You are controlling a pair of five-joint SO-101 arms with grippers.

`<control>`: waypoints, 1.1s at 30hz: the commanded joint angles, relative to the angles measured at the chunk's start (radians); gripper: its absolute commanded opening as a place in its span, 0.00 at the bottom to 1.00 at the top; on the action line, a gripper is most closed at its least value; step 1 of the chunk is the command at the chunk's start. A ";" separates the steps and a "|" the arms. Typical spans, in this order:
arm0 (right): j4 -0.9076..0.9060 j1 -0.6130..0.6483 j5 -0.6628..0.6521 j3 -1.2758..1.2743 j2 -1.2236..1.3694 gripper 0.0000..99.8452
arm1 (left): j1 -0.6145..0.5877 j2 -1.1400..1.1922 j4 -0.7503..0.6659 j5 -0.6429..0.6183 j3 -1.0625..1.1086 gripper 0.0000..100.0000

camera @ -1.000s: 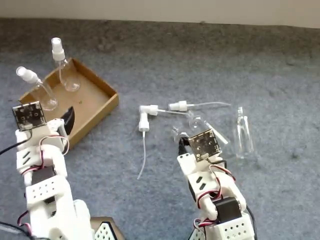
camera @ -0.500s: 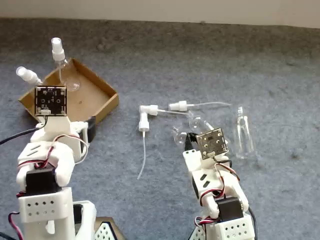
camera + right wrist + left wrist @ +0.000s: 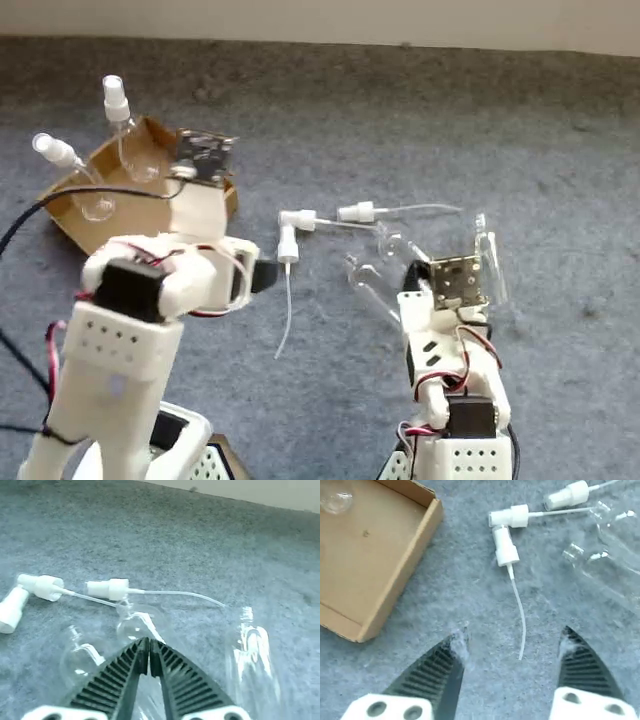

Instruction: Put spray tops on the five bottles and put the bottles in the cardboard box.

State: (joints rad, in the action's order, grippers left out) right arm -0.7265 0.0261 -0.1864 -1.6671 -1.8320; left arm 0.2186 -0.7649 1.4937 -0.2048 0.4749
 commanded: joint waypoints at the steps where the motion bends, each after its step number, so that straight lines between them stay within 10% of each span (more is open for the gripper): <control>1: 0.022 -0.150 -0.008 -0.045 -0.007 0.01 | 0.143 0.120 0.014 -0.083 -0.110 0.22; 33: -0.245 -1.033 -0.012 -0.131 -0.007 0.00 | 0.395 1.035 0.011 -0.626 -0.748 0.22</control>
State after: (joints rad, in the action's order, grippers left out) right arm -0.9536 -0.9513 -0.1864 -1.6671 -1.8320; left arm 0.6038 0.1987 1.5029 -0.7557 -0.1527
